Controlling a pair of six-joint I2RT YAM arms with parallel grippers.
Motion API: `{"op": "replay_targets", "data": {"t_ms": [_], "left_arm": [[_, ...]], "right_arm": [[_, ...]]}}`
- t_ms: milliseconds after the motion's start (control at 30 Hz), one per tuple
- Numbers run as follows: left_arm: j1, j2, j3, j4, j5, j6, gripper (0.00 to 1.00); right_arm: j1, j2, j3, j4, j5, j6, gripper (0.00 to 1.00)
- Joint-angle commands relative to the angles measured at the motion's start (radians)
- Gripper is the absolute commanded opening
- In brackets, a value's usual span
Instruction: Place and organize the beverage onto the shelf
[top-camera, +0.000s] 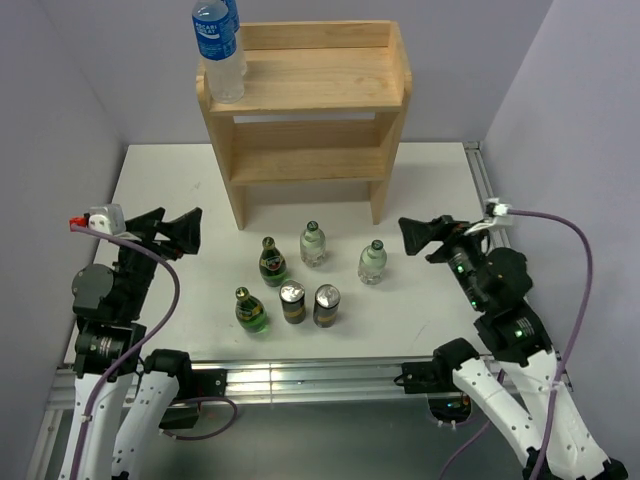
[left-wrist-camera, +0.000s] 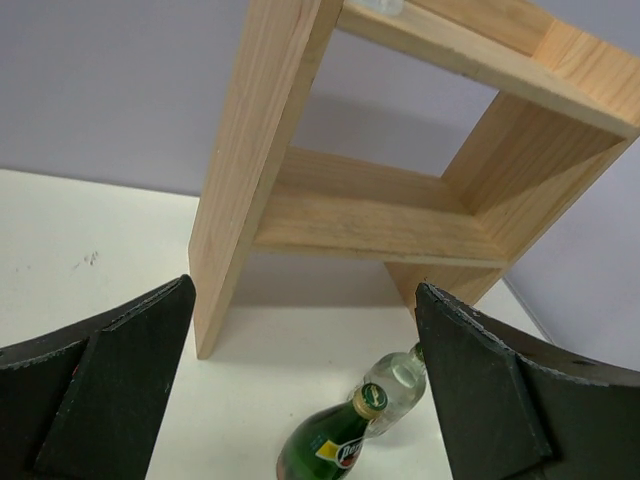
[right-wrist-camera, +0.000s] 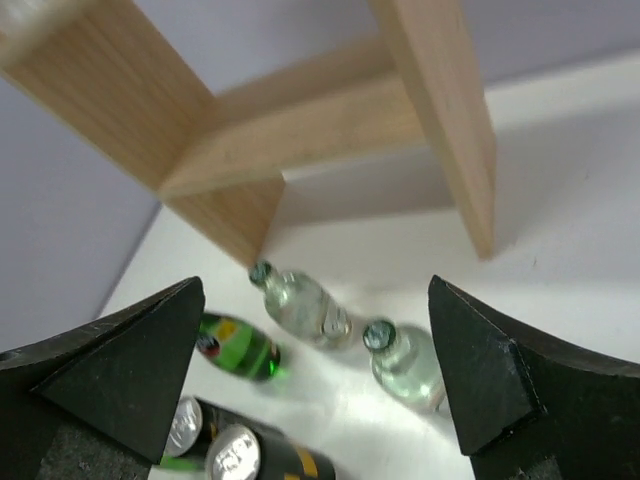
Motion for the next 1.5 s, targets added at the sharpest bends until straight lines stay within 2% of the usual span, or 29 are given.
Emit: {"op": "replay_targets", "data": {"t_ms": [0,167,300,533,933,1467], "left_arm": [[-0.001,-0.006,-0.010,-0.032,0.021,0.027,0.99],[-0.001,-0.014,-0.021,-0.032,0.008,0.028,0.99],[-0.001,-0.016,-0.021,-0.034,0.005,0.031,0.99],[-0.001,-0.017,-0.021,-0.037,-0.002,0.042,0.99],[-0.001,-0.016,-0.022,-0.024,-0.012,0.042,0.99],[-0.001,-0.023,-0.019,-0.034,-0.018,0.045,0.99]], "right_arm": [[0.051,0.012,-0.096,-0.053,-0.030,0.079,1.00],[0.129,0.011,-0.186,-0.146,0.100,0.163,1.00],[0.177,0.135,-0.187,-0.189,0.183,0.190,1.00],[0.260,0.270,-0.201,-0.133,0.285,0.216,1.00],[0.269,0.454,-0.224,0.050,0.308,0.185,1.00],[0.307,0.679,-0.209,0.186,0.418,0.170,1.00]]}}
